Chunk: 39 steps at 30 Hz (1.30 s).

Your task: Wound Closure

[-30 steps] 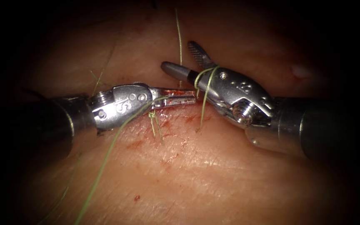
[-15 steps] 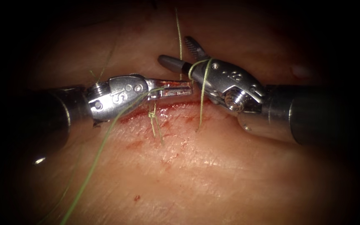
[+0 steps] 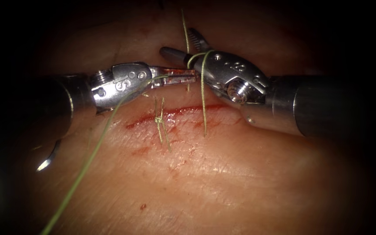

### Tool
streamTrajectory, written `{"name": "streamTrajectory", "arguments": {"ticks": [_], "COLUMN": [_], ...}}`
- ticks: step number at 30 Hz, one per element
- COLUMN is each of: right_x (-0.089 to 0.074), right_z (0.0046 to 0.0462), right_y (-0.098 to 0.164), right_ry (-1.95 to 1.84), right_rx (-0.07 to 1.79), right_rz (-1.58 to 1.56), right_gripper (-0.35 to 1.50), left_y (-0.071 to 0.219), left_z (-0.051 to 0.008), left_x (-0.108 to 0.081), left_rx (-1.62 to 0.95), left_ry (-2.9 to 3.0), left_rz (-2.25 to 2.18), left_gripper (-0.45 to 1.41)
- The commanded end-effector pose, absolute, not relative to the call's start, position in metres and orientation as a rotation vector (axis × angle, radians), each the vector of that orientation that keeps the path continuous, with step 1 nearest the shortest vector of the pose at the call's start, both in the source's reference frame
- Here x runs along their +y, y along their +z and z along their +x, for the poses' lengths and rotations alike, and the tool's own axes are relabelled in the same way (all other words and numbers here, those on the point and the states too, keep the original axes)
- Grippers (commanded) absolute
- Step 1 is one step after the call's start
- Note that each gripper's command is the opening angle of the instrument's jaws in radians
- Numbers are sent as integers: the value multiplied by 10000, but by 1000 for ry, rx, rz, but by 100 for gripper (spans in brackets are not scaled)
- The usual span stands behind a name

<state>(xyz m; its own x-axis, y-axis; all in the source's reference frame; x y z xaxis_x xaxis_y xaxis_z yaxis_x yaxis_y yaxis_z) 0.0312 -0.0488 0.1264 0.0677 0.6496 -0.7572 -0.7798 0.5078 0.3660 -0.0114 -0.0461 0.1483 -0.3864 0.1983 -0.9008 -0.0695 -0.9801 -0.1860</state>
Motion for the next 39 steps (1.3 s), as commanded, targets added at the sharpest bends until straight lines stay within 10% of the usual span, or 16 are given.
{"name": "streamTrajectory", "arguments": {"ticks": [1, 14, 16, 17, 19, 39], "right_x": [-481, -471, -470, -470, -472, -526], "right_z": [320, 325, 325, 325, 325, 287], "right_y": [1270, 1274, 1275, 1276, 1276, 1221], "right_ry": [1083, 1096, 1096, 1088, 1083, 970], "right_rx": [1048, 1037, 1031, 1017, 1007, 1006], "right_rz": [-155, -170, -168, -149, -138, -114], "right_gripper": [99, 94, 69, 0, -35, -35], "left_y": [1489, 1492, 1491, 1491, 1491, 1489], "left_z": [-117, -118, -118, -118, -117, -89], "left_x": [-457, -455, -456, -457, -457, -448], "left_rx": [-175, -177, -177, -176, -177, -156], "left_ry": [2487, 2483, 2483, 2483, 2483, 2493], "left_rz": [-1638, -1634, -1633, -1633, -1634, -1582], "left_gripper": [-45, -45, -45, -45, -45, -45]}}
